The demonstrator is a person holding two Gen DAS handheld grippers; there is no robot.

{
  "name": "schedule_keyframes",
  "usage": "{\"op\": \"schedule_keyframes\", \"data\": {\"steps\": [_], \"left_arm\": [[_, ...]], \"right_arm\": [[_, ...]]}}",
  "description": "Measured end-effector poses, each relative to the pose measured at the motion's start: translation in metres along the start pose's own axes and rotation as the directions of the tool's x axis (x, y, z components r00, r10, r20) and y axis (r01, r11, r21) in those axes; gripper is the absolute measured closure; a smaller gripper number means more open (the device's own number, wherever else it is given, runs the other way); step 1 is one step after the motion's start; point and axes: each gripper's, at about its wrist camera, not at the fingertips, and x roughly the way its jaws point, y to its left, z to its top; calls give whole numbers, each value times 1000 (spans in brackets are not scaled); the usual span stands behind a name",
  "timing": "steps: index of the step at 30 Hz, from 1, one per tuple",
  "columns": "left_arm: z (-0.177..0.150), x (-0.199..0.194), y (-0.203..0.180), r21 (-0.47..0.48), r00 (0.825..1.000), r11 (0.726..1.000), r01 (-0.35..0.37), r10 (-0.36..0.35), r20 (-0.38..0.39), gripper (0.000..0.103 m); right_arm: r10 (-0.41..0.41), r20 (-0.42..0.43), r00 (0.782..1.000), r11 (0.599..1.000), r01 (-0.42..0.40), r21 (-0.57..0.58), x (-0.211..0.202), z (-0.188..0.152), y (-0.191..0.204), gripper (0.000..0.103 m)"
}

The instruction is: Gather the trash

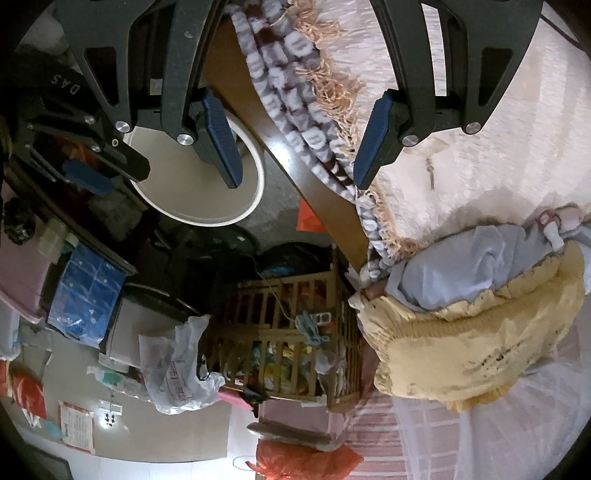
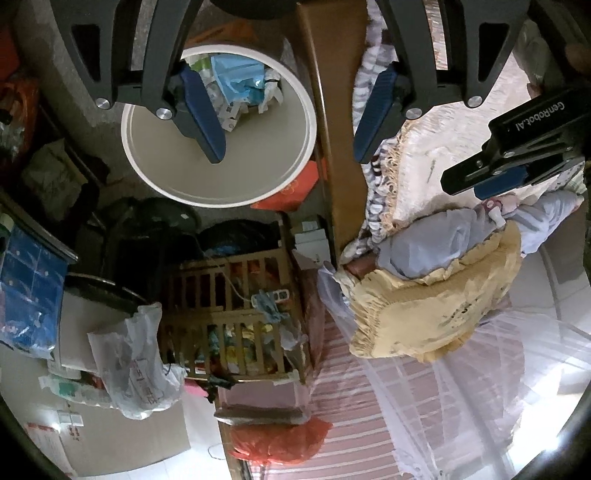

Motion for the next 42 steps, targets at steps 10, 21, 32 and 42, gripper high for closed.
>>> {"op": "schedule_keyframes", "data": {"steps": [10, 21, 32, 42], "left_arm": [[-2, -10, 3, -11, 999, 1000, -25, 25, 25, 42], [-4, -13, 0, 9, 997, 999, -48, 47, 53, 42], [-5, -12, -4, 12, 997, 999, -48, 48, 53, 42], [-7, -9, -6, 15, 998, 999, -38, 37, 44, 42]], "right_arm": [[-1, 34, 999, 1000, 1, -7, -9, 2, 7, 33], [0, 39, 999, 1000, 0, -8, -11, 2, 9, 32], [-5, 34, 999, 1000, 5, -2, -10, -1, 9, 31], [-4, 31, 999, 1000, 4, -1, -10, 0, 7, 31]]}}
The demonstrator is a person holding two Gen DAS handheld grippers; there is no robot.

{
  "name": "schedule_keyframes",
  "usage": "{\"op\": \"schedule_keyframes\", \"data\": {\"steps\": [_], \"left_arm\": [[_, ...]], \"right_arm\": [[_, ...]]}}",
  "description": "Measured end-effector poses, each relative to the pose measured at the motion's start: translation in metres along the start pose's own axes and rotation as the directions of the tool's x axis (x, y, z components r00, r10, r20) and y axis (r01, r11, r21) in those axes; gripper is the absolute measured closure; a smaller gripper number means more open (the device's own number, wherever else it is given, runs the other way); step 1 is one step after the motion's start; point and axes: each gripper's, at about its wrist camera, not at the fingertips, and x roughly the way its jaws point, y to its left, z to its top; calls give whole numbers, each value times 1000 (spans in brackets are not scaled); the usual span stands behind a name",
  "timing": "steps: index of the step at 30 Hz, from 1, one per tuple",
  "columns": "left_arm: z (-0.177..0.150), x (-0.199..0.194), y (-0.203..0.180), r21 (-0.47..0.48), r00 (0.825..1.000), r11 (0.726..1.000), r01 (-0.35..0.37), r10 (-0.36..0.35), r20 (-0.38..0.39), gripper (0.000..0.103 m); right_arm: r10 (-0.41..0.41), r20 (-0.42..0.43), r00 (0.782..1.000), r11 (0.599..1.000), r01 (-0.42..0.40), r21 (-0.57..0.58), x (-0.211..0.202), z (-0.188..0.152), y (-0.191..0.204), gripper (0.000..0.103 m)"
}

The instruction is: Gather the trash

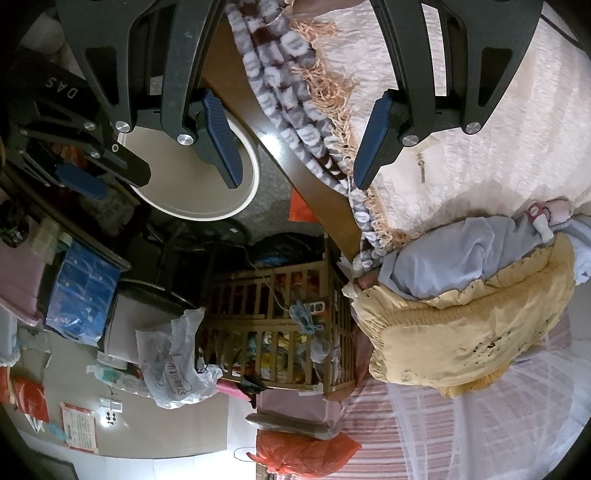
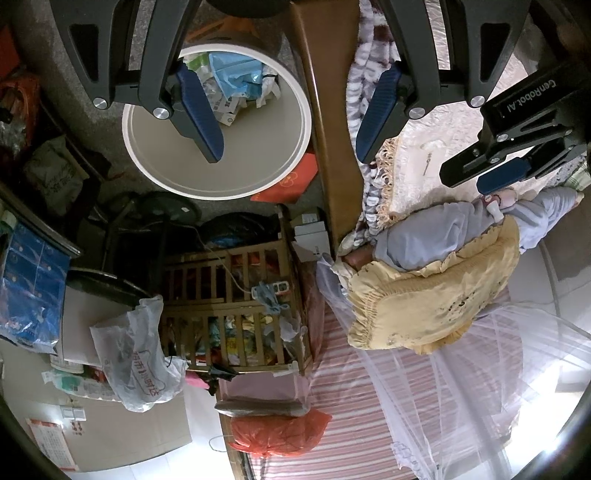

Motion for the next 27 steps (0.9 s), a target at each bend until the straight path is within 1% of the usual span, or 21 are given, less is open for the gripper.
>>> {"op": "schedule_keyframes", "data": {"steps": [18, 27], "left_arm": [[0, 3, 0, -3, 1000, 1000, 8, -8, -7, 42], [-4, 3, -7, -3, 1000, 1000, 16, -16, -11, 42]], "right_arm": [[1, -1, 1000, 1000, -1, 1, 1, 0, -2, 31], [0, -5, 1000, 1000, 0, 4, 3, -2, -7, 30]]}}
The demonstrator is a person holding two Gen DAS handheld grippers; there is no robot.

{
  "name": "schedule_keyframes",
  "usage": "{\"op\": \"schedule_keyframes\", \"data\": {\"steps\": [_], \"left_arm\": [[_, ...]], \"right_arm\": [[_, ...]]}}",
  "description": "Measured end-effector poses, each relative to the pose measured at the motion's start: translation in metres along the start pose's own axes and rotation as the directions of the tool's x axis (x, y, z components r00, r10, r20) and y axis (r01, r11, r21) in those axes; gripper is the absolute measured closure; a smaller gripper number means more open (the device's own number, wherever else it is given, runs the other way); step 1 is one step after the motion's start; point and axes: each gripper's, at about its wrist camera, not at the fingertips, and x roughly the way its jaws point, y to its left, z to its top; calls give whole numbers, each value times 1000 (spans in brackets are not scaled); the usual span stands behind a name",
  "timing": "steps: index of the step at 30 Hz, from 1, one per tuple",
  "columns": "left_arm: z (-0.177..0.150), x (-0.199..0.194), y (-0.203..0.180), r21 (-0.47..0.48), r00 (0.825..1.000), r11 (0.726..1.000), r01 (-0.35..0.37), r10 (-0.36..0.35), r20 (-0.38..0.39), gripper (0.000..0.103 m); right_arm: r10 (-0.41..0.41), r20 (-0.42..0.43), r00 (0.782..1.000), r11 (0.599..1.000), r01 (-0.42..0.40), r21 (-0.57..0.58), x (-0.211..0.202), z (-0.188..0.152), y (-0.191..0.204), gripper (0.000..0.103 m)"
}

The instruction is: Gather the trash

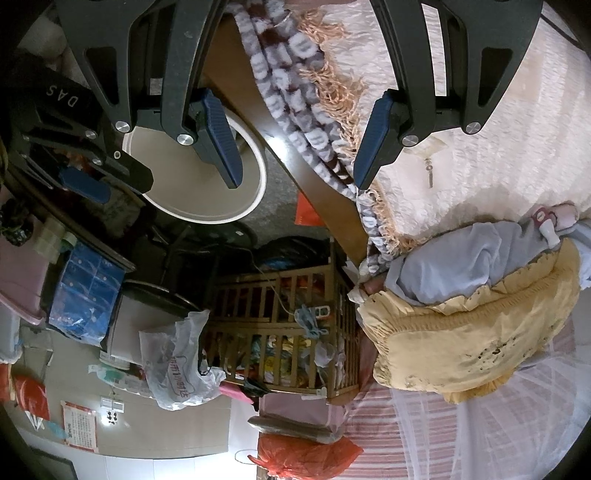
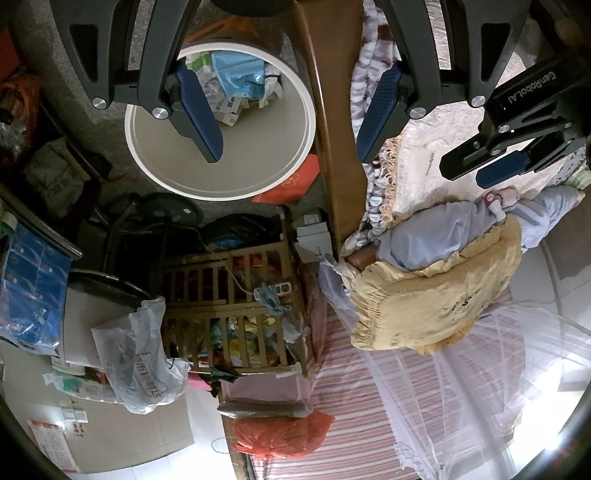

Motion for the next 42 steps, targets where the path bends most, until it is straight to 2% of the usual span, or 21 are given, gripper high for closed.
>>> {"op": "schedule_keyframes", "data": {"steps": [42], "left_arm": [[-1, 4, 7, -5, 1000, 1000, 12, -12, -24, 42]], "right_arm": [[0, -7, 1000, 1000, 0, 1, 1, 1, -7, 29]]}}
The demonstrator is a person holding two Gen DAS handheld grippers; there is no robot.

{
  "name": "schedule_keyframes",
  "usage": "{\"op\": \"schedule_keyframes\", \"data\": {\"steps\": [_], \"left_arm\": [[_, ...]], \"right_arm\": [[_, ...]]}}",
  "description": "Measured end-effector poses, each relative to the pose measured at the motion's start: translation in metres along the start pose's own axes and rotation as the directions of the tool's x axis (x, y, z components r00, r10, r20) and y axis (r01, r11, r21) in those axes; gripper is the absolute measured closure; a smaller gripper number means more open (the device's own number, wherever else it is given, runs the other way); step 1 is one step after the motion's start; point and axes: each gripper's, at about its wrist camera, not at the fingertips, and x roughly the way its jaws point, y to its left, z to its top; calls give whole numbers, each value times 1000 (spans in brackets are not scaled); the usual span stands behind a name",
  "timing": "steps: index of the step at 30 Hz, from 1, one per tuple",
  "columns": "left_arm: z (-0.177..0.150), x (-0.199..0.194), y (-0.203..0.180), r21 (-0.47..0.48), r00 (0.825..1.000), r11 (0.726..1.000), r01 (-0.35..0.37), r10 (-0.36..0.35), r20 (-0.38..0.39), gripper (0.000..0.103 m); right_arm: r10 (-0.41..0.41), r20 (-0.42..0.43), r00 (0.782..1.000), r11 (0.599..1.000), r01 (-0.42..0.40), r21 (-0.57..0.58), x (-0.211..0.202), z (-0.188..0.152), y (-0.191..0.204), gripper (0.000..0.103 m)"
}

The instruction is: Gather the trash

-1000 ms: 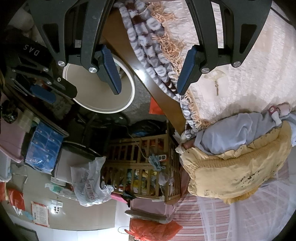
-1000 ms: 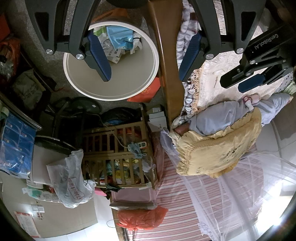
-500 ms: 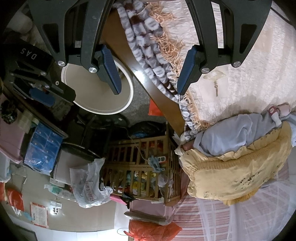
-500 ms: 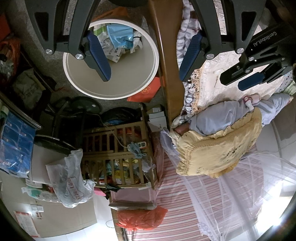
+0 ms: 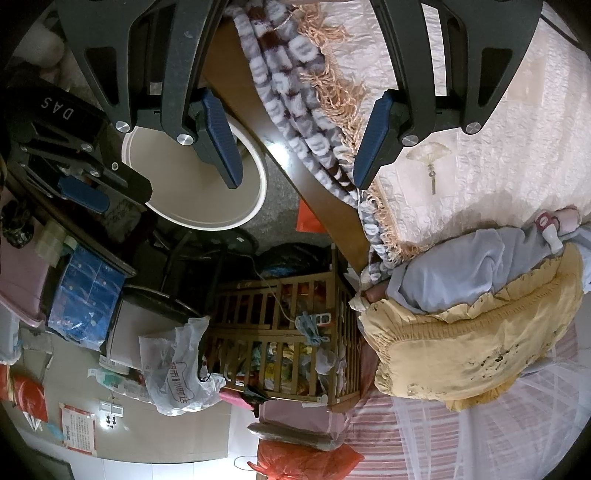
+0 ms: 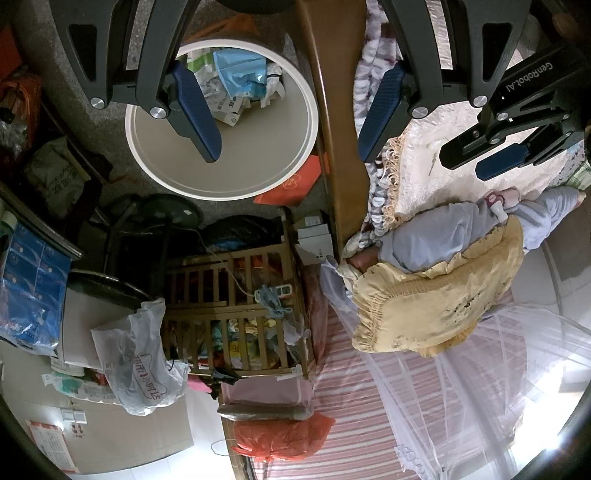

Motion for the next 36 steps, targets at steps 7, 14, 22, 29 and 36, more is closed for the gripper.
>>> {"op": "schedule_keyframes", "data": {"steps": [7, 14, 22, 29, 36], "left_arm": [[0, 0, 0, -1, 1000, 1000, 0, 0, -2, 42], [-3, 2, 0, 2, 1000, 1000, 3, -3, -6, 42], [-5, 6, 2, -1, 1000, 1000, 14, -14, -21, 42], [-4, 5, 3, 5, 1000, 1000, 17, -17, -16, 42], [-9, 5, 11, -8, 999, 1000, 17, -18, -31, 42]], "right_arm": [[0, 0, 1000, 1000, 0, 0, 0, 1, 0, 28], [1, -5, 1000, 1000, -1, 0, 2, -1, -3, 28], [1, -6, 1000, 1000, -1, 0, 2, 0, -3, 28], [2, -14, 1000, 1000, -2, -3, 3, -4, -2, 28], [12, -31, 999, 1000, -13, -21, 8, -7, 7, 27]]}}
